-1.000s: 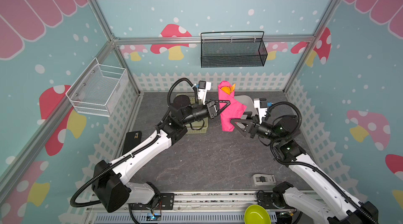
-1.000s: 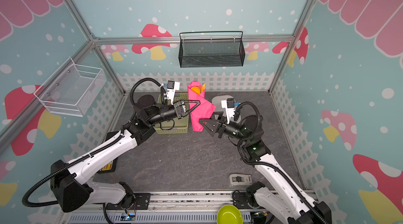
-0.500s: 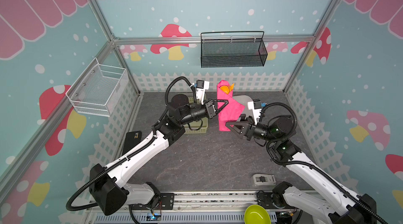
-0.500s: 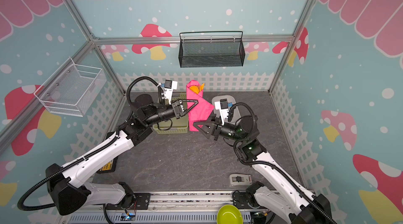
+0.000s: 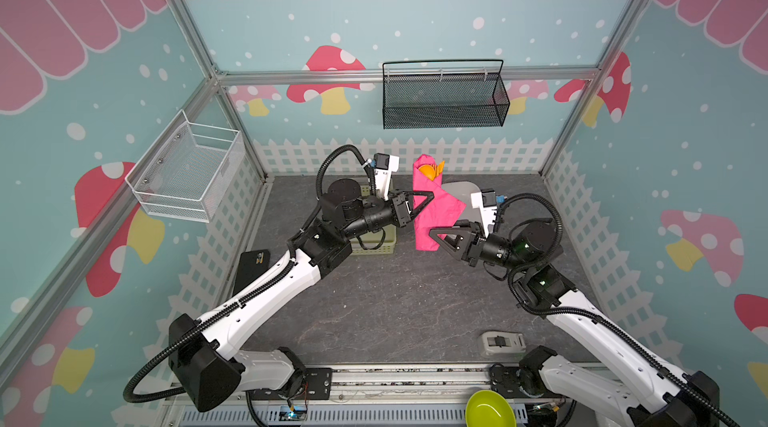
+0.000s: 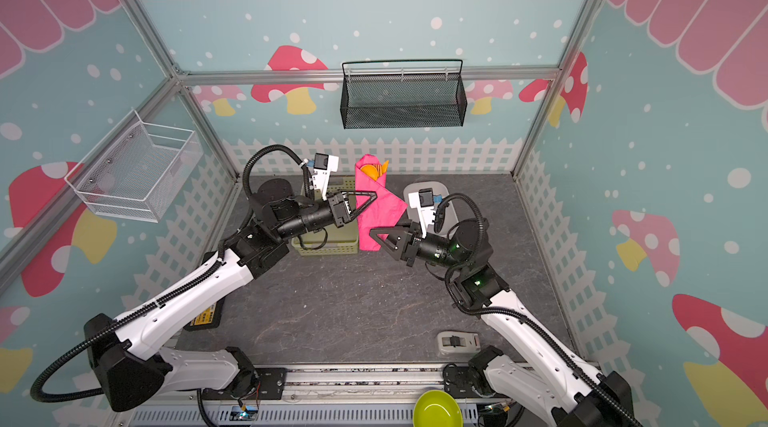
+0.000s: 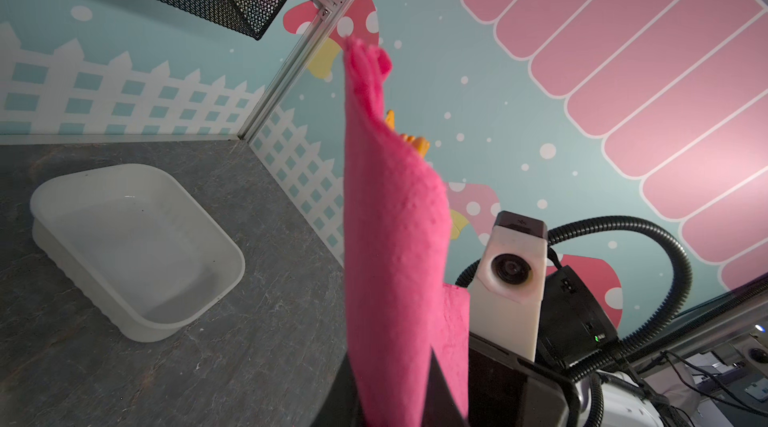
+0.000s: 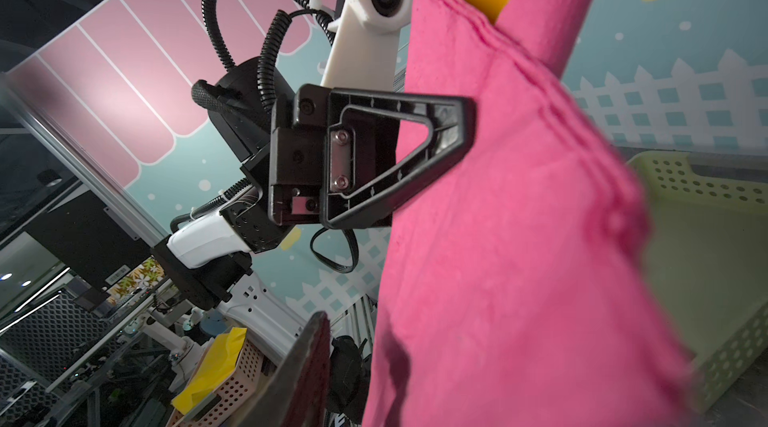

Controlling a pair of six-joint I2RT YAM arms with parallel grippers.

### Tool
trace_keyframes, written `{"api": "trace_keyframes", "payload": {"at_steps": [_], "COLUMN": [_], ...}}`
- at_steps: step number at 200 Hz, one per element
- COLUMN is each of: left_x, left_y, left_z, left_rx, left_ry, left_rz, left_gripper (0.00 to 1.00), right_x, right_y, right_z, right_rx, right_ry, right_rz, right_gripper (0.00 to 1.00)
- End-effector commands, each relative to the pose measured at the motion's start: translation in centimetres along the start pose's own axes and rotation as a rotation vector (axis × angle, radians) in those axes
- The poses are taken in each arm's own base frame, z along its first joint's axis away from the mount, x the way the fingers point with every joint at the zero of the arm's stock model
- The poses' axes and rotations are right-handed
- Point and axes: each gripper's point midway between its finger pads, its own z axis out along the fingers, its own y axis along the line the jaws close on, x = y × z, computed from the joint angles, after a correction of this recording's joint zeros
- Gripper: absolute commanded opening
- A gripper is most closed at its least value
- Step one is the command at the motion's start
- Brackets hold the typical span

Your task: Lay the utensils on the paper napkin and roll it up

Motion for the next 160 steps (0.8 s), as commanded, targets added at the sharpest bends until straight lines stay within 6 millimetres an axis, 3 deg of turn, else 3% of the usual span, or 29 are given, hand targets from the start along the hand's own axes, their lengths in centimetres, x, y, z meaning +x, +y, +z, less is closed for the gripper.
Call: {"api": "trace_keyframes", "payload": {"at_steps": [1,34,76,160], "left_x": [-1.2,-1.1,-1.2,-0.3], "left_y": [-1.2,-1.0,-1.1,-4.0], "left_z": [-0.6,-0.7,-1.2,-3.5], "left_rx": [-0.004,-0.022,-0.038,0.088], "left_ry": [-0.033,-0.028,-0.037,-0.038], "left_rz": [0.042,0.050,0.065,0.144], "left_gripper": [0.16,0.20,0.41,0.66], "right_x": [-0.7,-1.0,-1.5,-4.2], "right_y": [0.5,0.6,1.1,3.9], "right_z": [0.2,0.1,-0.3,-1.6], "right_rx": [0.010,0.018,0.020,0.009], "right_ry": [-0.005,-0.015,-0.039,-0.125], "right_rz": [-0.008,-0.016,-0.040,-0.201], "right_gripper": [0.33,0.21,0.06,0.00]}}
